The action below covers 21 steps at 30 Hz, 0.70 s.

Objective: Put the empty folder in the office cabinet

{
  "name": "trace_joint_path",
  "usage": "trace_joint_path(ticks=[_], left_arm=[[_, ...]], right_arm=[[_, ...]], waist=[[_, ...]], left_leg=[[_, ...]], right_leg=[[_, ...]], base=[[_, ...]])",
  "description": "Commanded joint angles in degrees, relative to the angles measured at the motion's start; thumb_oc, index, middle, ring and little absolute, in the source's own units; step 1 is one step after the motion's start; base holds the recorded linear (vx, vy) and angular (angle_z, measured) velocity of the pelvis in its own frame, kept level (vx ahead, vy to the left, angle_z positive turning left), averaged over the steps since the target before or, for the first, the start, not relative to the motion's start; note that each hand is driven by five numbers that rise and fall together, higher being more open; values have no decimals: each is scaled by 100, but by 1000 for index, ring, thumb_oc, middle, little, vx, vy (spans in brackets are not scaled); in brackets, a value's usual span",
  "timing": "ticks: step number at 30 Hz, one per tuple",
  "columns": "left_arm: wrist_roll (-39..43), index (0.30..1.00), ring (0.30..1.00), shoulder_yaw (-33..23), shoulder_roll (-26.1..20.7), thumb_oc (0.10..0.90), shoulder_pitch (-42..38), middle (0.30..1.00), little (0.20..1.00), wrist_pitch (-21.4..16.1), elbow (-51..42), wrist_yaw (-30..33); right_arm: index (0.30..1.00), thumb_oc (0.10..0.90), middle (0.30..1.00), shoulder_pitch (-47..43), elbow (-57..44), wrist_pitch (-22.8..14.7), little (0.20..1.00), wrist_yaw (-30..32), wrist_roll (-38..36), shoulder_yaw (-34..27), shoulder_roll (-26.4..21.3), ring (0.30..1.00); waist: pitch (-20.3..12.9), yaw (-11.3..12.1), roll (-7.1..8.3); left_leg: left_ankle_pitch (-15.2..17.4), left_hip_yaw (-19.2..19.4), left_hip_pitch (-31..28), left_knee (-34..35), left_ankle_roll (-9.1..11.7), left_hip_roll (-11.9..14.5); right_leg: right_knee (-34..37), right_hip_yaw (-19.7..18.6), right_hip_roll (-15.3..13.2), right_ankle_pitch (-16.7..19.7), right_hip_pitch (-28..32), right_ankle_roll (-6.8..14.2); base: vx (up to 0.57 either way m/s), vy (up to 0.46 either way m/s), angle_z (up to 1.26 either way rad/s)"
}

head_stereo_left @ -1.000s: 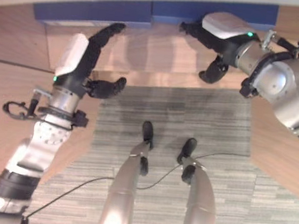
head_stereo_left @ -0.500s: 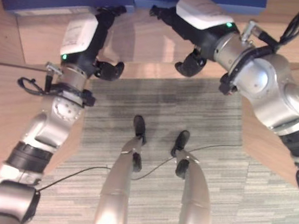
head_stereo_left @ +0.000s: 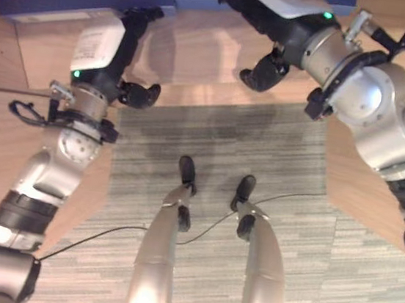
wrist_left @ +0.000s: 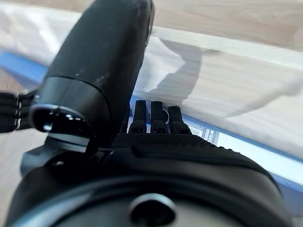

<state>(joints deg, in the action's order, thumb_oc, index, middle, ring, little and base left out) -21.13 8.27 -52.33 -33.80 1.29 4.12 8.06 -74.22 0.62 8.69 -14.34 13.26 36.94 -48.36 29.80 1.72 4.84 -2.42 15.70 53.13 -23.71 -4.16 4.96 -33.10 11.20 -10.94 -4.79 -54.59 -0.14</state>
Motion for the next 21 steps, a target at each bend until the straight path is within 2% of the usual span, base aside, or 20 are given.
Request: trace_joint_path(ticks=[1,2,7,13,21], left_arm=[[-264,900,900,-856,-720,800,312,900,900,408,662,-123],[-247,900,900,-973,-949,800,530,900,900,434,810,-223],[-231,900,900,-1315,-1354,800,856,900,900,526,1536,-167],[-478,900,900,-1032,-1887,800,384,900,900,656,2467,-66],[5,900,900,-768,-1930,800,-596,900,900,721,3049,476]], right_arm=[[900,800,900,-94,-764,-248,900,35,-104,-609,-387,900],[900,800,900,-44,-791,-257,900,-39,-103,-631,-518,900],[900,800,900,69,-905,-322,900,-126,-163,-596,-749,900],[900,800,900,126,-1055,-426,900,-151,-249,-432,-963,900],[900,800,900,359,-1140,-479,900,-111,-350,-355,-907,900]], waist=[[-301,60,-79],[-317,82,-109],[-386,57,-132],[-430,-47,-92],[-495,-129,-24]], left_leg=[[1205,-627,-263,-238,121,-192],[1204,-619,-267,-238,117,-184],[1213,-607,-241,-298,107,-158],[1211,-601,-225,-322,115,-117],[1176,-592,-209,-310,126,-102]], right_leg=[[251,229,36,-276,338,281],[241,221,30,-277,331,280],[208,189,32,-285,301,268],[191,154,36,-280,282,275],[196,156,45,-263,278,280]], base=[[4,22,-8],[9,29,-8],[7,21,-6],[0,0,0],[0,0,0]])
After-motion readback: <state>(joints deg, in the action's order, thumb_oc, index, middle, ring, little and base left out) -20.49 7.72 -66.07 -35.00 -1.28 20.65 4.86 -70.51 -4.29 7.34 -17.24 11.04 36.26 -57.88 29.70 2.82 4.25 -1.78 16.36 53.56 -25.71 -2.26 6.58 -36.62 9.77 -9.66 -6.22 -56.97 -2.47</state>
